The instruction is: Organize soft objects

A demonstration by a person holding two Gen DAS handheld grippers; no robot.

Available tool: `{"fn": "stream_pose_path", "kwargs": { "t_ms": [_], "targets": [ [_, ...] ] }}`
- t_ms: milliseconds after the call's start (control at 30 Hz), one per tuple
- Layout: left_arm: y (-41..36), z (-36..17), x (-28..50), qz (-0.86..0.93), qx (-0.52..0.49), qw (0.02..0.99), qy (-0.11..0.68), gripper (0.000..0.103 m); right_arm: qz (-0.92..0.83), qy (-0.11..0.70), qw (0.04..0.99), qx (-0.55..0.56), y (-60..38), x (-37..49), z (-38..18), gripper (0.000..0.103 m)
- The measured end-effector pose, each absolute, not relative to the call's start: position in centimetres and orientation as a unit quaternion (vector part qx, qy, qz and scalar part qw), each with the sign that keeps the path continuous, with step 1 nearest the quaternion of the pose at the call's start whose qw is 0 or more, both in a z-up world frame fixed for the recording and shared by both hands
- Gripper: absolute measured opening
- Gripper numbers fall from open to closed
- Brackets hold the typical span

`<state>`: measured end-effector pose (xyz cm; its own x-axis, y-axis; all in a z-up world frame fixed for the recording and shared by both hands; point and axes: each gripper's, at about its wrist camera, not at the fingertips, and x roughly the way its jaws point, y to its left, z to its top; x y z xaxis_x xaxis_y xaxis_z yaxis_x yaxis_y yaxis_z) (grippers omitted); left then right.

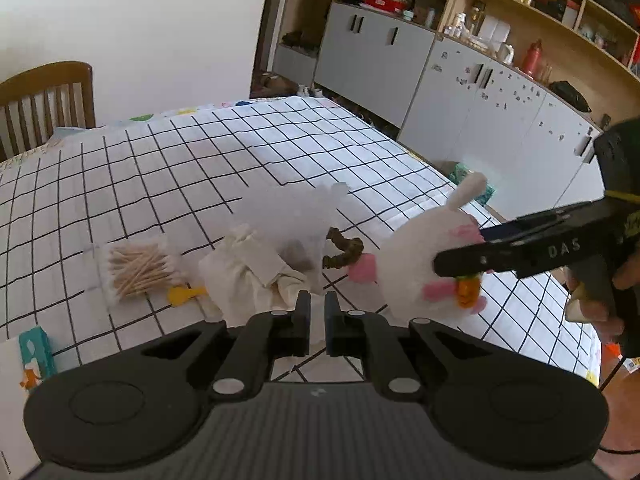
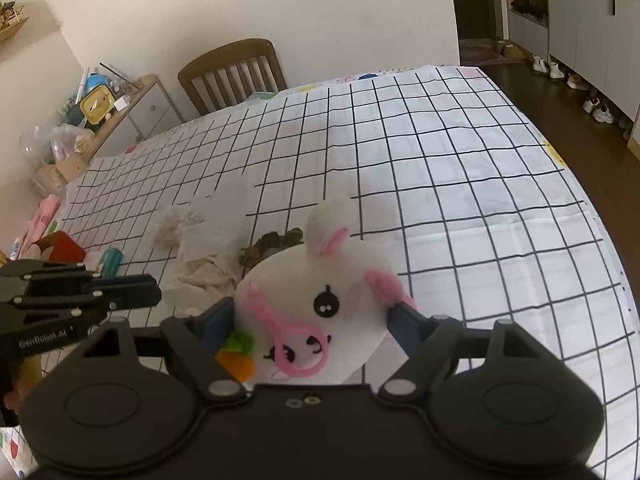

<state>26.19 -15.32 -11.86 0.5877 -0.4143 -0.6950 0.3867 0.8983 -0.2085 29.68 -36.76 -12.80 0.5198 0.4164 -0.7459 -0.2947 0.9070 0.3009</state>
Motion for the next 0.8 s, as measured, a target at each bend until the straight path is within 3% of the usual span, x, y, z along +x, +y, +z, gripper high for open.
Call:
{"fn": "stream_pose_path", "kwargs": {
  "t_ms": [333,433,500,533,800],
  "targets": [
    [-14.6,-12.1,27.5,-0.194,-0.024,0.894,0.402,0.009,0.201,0.438,0.874,0.057,-37.8,29.2,-12.5,0.081],
    [-14.6,-12.5,28.2,-0.187,-0.028,0.895,0.403,0.029,0.199,0.441,0.873,0.054,-38.0,29.3,-12.9,0.081],
    [-14.7,-12.7,28.6,-0.183,-0.026,0.898,0.400,0.068,0.200,0.442,0.873,0.048,-38.0,29.4,-13.0,0.081],
    [-14.7,-12.8,28.8,-0.182,-0.026,0.899,0.398,0.073,0.200,0.441,0.873,0.046,-38.0,29.4,-13.0,0.081],
    [-15.9,-14.8,31.5,-0.161,-0.027,0.895,0.416,0.074,0.199,0.440,0.875,0.035,-38.1,29.8,-13.1,0.081]
  ]
}}
